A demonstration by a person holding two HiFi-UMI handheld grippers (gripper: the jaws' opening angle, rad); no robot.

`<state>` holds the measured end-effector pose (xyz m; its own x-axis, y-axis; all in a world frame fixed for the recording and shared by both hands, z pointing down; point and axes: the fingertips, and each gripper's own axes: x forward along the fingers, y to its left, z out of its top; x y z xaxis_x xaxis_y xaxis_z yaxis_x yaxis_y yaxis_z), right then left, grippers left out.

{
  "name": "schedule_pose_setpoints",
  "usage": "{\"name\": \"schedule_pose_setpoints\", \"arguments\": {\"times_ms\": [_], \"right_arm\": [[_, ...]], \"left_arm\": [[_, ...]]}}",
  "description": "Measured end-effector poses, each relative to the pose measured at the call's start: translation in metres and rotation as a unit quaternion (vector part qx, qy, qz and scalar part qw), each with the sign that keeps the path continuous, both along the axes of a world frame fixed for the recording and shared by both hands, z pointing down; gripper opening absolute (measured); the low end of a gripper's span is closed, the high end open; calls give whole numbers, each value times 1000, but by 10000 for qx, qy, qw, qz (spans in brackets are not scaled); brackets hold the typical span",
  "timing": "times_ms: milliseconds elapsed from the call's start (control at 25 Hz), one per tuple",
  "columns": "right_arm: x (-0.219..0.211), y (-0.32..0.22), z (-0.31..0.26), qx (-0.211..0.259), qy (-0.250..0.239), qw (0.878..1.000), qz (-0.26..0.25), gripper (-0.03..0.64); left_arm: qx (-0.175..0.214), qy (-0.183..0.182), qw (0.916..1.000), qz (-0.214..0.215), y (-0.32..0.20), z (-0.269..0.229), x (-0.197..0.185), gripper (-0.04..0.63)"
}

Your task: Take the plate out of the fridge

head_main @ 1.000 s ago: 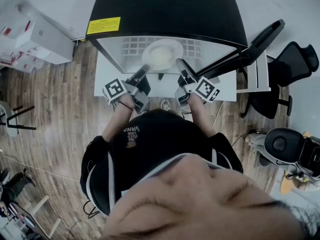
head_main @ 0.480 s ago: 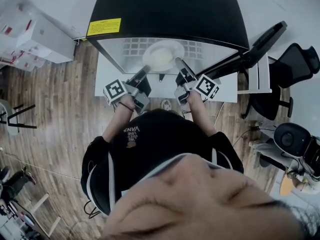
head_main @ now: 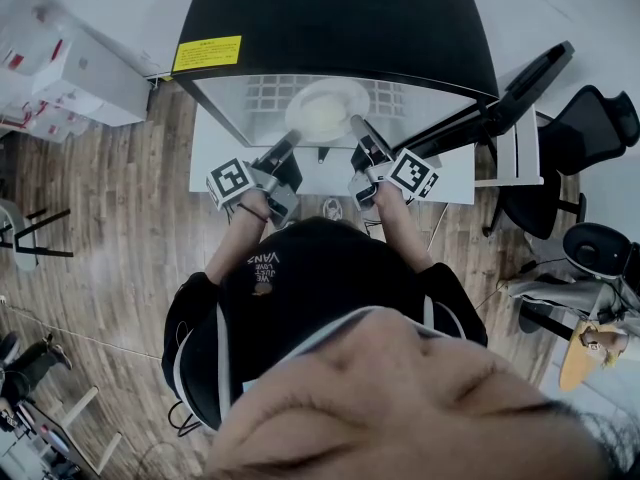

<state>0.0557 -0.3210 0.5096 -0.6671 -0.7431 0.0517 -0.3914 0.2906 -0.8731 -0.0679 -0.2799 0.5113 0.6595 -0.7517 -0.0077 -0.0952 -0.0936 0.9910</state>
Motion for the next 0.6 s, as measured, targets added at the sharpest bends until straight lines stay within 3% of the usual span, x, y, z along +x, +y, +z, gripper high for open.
{"name": "schedule_pose_setpoints", "arguments": {"times_ms": [600], "right_arm": [[-1,25,-8,26,110,9996,256,74]], "left_arm": [[126,16,9996,255,18,-7,-3,32]]}}
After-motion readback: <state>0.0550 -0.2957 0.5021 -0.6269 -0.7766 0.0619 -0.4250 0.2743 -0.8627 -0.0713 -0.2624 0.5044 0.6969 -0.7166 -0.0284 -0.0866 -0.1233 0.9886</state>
